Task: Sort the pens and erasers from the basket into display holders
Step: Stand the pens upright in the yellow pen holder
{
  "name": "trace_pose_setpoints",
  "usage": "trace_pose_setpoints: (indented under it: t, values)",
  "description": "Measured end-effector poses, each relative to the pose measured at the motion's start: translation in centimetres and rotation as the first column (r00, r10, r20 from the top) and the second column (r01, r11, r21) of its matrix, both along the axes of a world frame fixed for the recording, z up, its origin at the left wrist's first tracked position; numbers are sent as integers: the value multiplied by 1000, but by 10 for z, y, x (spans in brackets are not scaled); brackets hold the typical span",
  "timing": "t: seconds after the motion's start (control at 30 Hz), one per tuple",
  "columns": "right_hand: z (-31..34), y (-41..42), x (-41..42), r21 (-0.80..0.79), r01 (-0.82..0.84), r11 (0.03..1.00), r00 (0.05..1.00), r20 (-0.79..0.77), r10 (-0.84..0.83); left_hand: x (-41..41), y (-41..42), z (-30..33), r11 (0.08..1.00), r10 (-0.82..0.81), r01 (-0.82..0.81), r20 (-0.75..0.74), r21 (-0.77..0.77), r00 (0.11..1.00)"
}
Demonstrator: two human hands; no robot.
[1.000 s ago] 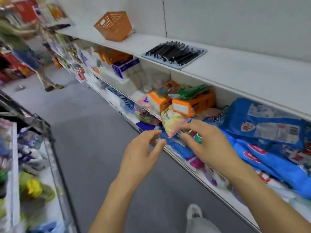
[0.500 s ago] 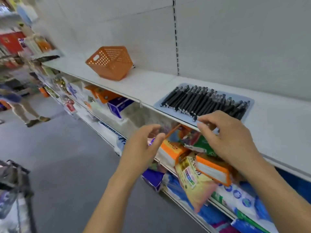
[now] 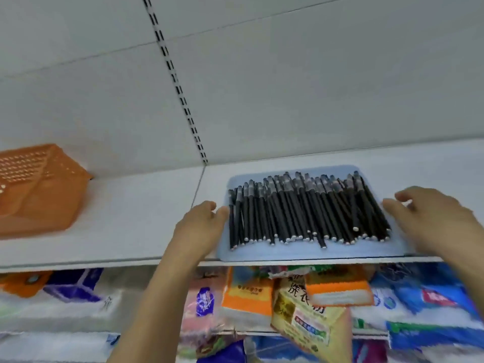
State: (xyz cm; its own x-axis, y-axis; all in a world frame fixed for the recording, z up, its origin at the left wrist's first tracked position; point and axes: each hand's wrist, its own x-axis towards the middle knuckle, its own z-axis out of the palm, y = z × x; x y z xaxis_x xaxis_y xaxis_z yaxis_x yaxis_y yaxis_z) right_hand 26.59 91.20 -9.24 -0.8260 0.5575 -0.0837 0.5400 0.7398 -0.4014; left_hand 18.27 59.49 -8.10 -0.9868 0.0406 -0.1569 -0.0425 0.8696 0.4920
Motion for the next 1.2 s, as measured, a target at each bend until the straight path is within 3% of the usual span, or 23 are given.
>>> trace_pose_setpoints:
  t: [0.13, 0.23, 0.37, 0.6, 0.83, 1.2]
  values:
    - [4, -23, 2, -227, 201, 953, 976, -36, -214, -28, -12, 0, 947, -123, 31, 271, 321, 955]
    - [4, -40, 6, -366, 263, 893, 936, -127, -327, -38, -15, -7, 924, -169, 34, 326, 380, 930]
    - [1, -70, 13, -382, 274, 882, 922, -154, -354, -45, -17, -8, 901, -199, 24, 365, 433, 909]
    - [-10, -97, 39, -414, 270, 869, 866, -290, -407, -32, -18, -22, 948, -113, 71, 121, 310, 986]
    - [-35, -119, 75, -465, 201, 862, 771, -467, -432, 6, -27, -24, 874, -198, 232, -123, 428, 972]
    - [-30, -119, 186, -489, 334, 806, 639, -511, -575, 87, -4, -35, 749, -334, 352, -139, 562, 932]
